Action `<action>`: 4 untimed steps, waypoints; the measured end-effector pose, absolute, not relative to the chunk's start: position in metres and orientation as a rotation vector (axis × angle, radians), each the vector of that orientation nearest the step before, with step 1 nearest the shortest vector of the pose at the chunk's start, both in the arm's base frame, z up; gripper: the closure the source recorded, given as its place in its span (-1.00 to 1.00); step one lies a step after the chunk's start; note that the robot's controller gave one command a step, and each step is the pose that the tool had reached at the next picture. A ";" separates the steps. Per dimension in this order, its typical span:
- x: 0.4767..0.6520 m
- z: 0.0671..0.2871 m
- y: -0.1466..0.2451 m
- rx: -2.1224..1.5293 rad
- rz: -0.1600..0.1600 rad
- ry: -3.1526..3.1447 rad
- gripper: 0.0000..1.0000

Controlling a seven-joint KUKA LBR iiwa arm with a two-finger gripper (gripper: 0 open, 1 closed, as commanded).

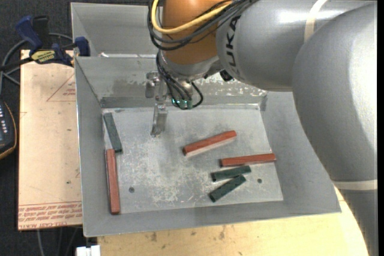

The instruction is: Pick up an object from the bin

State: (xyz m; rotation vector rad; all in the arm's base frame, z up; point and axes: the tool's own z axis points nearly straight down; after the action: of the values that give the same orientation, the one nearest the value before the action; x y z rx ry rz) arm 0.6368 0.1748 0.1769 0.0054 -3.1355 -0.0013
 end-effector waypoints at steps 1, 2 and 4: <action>0.651 0.075 0.110 0.811 -0.001 -3.032 -1.00; 0.585 0.070 -0.001 0.932 0.001 -2.998 -1.00; 0.631 0.075 -0.036 1.139 -0.002 -2.932 1.00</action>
Offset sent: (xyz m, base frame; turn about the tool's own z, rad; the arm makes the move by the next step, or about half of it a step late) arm 0.0150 -0.0631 -0.0996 -0.5245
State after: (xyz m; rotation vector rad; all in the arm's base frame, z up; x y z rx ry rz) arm 0.6306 -0.0364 0.0751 1.1387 -2.9320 -0.0022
